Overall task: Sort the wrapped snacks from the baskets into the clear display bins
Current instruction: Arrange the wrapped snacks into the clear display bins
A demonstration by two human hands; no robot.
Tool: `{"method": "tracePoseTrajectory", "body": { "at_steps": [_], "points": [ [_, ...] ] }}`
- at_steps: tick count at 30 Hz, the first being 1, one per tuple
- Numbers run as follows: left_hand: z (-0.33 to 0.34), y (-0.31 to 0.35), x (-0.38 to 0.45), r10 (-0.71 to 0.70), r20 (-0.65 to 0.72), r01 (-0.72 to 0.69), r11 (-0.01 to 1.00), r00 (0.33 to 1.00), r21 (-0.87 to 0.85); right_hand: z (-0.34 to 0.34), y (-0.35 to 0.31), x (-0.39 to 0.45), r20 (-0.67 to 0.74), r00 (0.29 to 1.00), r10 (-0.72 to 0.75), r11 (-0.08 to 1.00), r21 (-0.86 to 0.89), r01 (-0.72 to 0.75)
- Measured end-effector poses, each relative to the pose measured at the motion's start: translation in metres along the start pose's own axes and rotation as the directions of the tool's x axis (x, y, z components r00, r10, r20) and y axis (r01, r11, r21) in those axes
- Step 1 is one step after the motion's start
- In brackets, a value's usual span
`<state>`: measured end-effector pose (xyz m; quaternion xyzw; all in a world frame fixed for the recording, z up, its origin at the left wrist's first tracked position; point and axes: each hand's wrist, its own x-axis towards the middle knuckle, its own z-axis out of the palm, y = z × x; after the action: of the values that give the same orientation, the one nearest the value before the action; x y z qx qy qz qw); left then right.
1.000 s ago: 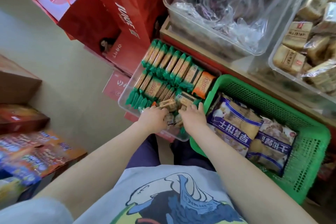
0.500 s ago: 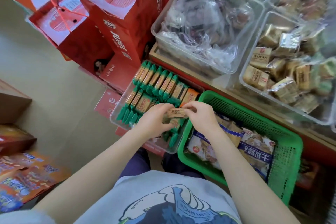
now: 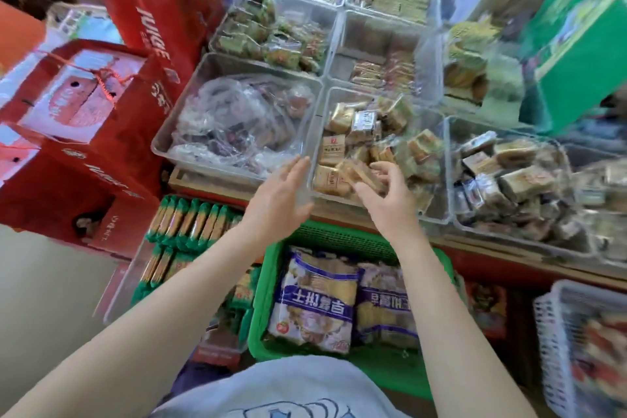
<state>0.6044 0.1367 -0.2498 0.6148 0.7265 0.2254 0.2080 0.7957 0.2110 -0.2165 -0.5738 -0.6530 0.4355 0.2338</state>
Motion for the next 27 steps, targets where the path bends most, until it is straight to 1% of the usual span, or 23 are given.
{"method": "tracePoseTrajectory", "body": {
  "at_steps": [1,2,3,4,5,7,8,10,13,14,15,17,18,19,21,22,24,26,27],
  "points": [
    [0.006,0.002,0.007,-0.022,0.064,0.018,0.998,0.998,0.068,-0.009,0.006,0.008,-0.150,0.989,0.009,0.999,-0.033,-0.014],
    [0.013,0.003,0.012,-0.042,0.126,0.026,0.991,0.991,0.130,-0.017,0.012,0.017,-0.286,0.958,-0.002,0.998,-0.066,-0.018],
    [0.019,0.003,0.015,-0.060,0.181,0.026,0.983,0.982,0.184,-0.023,0.018,0.025,-0.386,0.922,-0.021,0.994,-0.107,-0.022],
    [0.024,0.003,0.016,-0.075,0.235,0.018,0.972,0.969,0.236,-0.028,0.024,0.032,-0.443,0.895,-0.042,0.985,-0.166,-0.036],
    [0.029,0.002,0.014,-0.081,0.275,-0.002,0.958,0.958,0.288,-0.031,0.031,0.039,-0.460,0.887,-0.051,0.968,-0.242,-0.070],
    [0.037,-0.002,0.009,-0.085,0.305,-0.031,0.934,0.949,0.355,-0.034,0.046,0.046,-0.405,0.914,0.011,0.895,-0.404,-0.189],
    [0.038,-0.003,0.007,-0.093,0.303,-0.022,0.934,0.948,0.356,-0.033,0.055,0.047,-0.381,0.923,0.047,0.854,-0.465,-0.235],
    [0.039,-0.006,0.007,-0.110,0.300,0.004,0.943,0.948,0.333,-0.030,0.072,0.042,-0.369,0.927,0.069,0.803,-0.531,-0.271],
    [0.040,-0.006,0.010,-0.180,0.318,0.077,0.947,0.931,0.311,-0.021,0.088,0.029,-0.357,0.931,0.079,0.747,-0.597,-0.292],
    [0.041,-0.006,0.011,-0.190,0.325,0.084,0.946,0.927,0.314,-0.017,0.090,0.024,-0.366,0.929,0.057,0.732,-0.618,-0.288],
    [0.042,-0.006,0.012,-0.192,0.329,0.082,0.944,0.924,0.320,-0.013,0.089,0.019,-0.383,0.924,0.003,0.725,-0.635,-0.266],
    [0.042,-0.008,0.011,-0.179,0.331,0.067,0.944,0.927,0.323,0.000,0.082,0.009,-0.405,0.899,-0.167,0.744,-0.650,-0.155],
    [0.041,-0.009,0.010,-0.153,0.317,0.050,0.950,0.936,0.309,0.009,0.077,0.002,-0.381,0.890,-0.249,0.766,-0.640,-0.060],
    [0.040,-0.011,0.008,-0.107,0.297,0.014,0.955,0.949,0.298,0.020,0.072,-0.004,-0.319,0.894,-0.313,0.785,-0.617,0.055],
    [0.036,-0.019,0.001,-0.006,0.218,-0.053,0.963,0.976,0.263,0.047,0.066,-0.014,-0.098,0.920,-0.380,0.799,-0.536,0.273],
    [0.034,-0.025,-0.005,0.018,0.159,-0.057,0.968,0.987,0.246,0.062,0.065,-0.018,0.035,0.925,-0.379,0.797,-0.495,0.346],
    [0.032,-0.047,-0.024,-0.022,0.097,0.000,0.975,0.995,0.224,0.093,0.068,-0.026,0.270,0.909,-0.317,0.806,-0.429,0.408],
    [0.034,-0.082,-0.052,-0.156,0.125,0.125,0.966,0.980,0.228,0.123,0.072,-0.035,0.410,0.883,-0.228,0.823,-0.404,0.400],
    [0.036,-0.103,-0.067,-0.251,0.158,0.209,0.947,0.955,0.242,0.137,0.074,-0.039,0.454,0.871,-0.190,0.824,-0.409,0.393]
  ]
}}
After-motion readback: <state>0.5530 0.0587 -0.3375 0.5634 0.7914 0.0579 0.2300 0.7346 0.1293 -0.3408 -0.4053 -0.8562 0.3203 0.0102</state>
